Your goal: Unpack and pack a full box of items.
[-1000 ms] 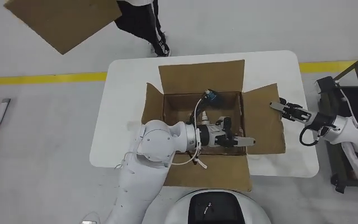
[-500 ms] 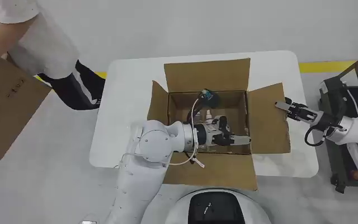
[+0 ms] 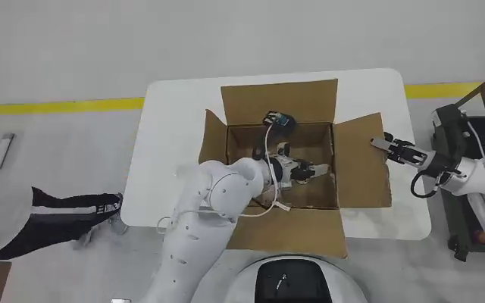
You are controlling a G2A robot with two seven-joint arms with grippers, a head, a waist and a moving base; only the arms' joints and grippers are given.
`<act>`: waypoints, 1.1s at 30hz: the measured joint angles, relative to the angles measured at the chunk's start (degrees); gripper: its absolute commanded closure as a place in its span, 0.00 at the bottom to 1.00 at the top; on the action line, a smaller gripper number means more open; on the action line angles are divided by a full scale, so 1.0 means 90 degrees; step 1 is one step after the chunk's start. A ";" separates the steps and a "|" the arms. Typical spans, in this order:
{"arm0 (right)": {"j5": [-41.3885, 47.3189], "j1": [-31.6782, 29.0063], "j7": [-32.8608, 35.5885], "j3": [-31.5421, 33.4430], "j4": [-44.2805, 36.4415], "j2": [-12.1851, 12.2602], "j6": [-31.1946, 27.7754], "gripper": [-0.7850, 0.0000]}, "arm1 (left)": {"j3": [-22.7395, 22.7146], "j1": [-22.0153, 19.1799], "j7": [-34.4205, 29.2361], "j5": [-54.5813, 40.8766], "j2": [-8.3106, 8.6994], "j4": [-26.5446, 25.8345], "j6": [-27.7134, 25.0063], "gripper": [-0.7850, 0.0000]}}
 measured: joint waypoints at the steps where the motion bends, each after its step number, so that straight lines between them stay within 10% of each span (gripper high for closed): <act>1: 0.0001 -0.0008 -0.0006 0.0000 -0.0001 0.0000 0.0000 1.00 | 0.0060 -0.0070 -0.0083 0.0129 -0.0010 0.0094 0.0205 0.00; 9: -0.0014 -0.0057 -0.0017 -0.0001 -0.0024 0.0003 -0.0013 1.00 | 0.0826 -0.0653 -0.0769 0.1637 -0.0102 0.1090 0.1345 0.00; 33: -0.0223 -0.0121 -0.0032 -0.0051 -0.0056 0.0016 -0.0084 1.00 | 0.1165 -0.0578 -0.1316 0.3218 -0.0096 0.1417 0.1581 0.00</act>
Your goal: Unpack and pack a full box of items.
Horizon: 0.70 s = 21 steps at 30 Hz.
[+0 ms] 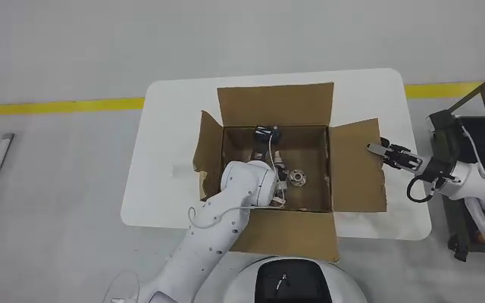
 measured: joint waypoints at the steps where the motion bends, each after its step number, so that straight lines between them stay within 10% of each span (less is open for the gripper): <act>1: 0.0000 -0.0003 0.0006 0.0009 0.0008 0.0002 -0.0002 1.00 | -0.0019 0.0013 -0.0098 0.0057 0.0000 -0.0002 0.0040 0.00; 21: -0.0009 -0.0030 0.0012 0.0046 -0.0029 0.0017 -0.0002 1.00 | 0.0122 -0.0044 -0.0474 0.0555 -0.0236 0.0701 0.0021 0.13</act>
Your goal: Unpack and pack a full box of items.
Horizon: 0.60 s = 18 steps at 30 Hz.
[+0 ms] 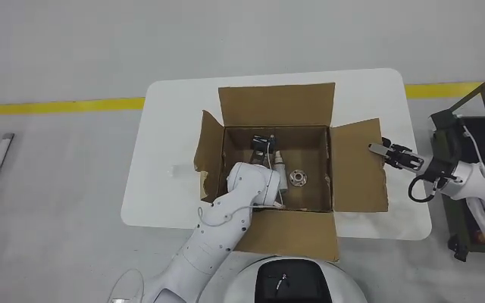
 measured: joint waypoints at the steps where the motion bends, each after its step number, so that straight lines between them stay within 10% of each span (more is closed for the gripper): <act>1: 0.0000 -0.0009 -0.0001 0.0007 -0.0005 0.0001 -0.0003 1.00 | 0.0016 -0.0011 0.0001 0.0033 -0.0014 0.0055 0.0004 0.15; 3: 0.0006 -0.0024 -0.0002 0.0019 -0.0014 0.0003 -0.0007 1.00 | 0.0053 -0.0035 0.0021 0.0099 -0.0050 0.0178 0.0024 0.42; 11: 0.0016 -0.0072 -0.0010 0.0024 -0.0016 0.0005 -0.0015 1.00 | 0.0064 -0.0063 0.0080 -0.0042 -0.0185 0.0486 -0.0022 0.51; 16: 0.0014 -0.0057 0.0000 0.0003 -0.0026 0.0007 -0.0014 1.00 | 0.0060 -0.0074 0.0163 -0.0092 -0.0252 0.0696 -0.0069 1.00; 18: 0.0011 -0.0049 -0.0002 -0.0005 -0.0026 0.0007 -0.0011 1.00 | 0.0050 -0.0082 0.0190 -0.0107 -0.0279 0.0771 -0.0087 1.00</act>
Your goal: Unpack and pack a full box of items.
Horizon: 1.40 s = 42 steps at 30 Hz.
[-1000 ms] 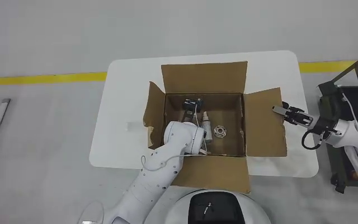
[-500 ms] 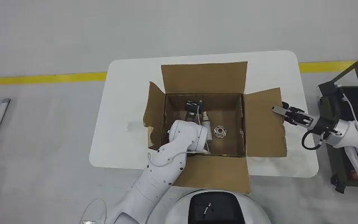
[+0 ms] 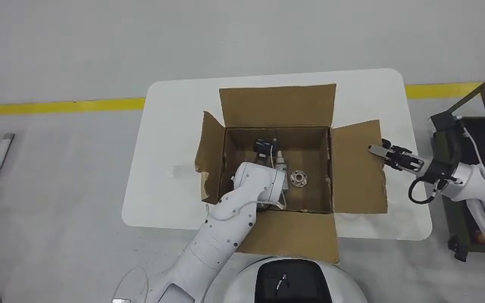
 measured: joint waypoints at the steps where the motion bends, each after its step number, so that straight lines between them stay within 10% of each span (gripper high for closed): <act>1: 0.0000 0.0003 -0.0001 -0.0001 0.0002 0.0000 0.0001 1.00 | -0.0003 0.0000 0.0007 0.0007 -0.0010 0.0017 -0.0001 1.00; 7: -0.0014 0.0040 0.0028 0.0073 0.0026 0.0014 -0.0001 1.00 | -0.0150 0.0055 -0.0114 0.0074 -0.0027 -0.0393 -0.0055 1.00; 21: -0.0411 0.0657 0.0752 0.0347 0.0440 0.0143 -0.0048 0.98 | -0.0860 0.0760 -0.0998 0.0565 0.0140 -0.3296 -0.0580 1.00; 23: -0.0425 0.0746 0.0784 0.0387 0.0507 0.0159 -0.0052 0.73 | -0.1005 0.0852 -0.0995 0.0524 0.0160 -0.3627 -0.0638 1.00; 25: -0.0464 0.0796 0.0764 0.0427 0.0514 0.0171 -0.0074 0.00 | -0.1124 0.0913 -0.0995 0.0630 0.0183 -0.3871 -0.0685 1.00; 42: -0.0713 -0.0105 -0.0194 0.1227 -0.0542 0.0199 -0.0195 0.00 | -0.2587 0.1696 -0.0995 0.1442 0.0401 -0.6674 -0.1340 1.00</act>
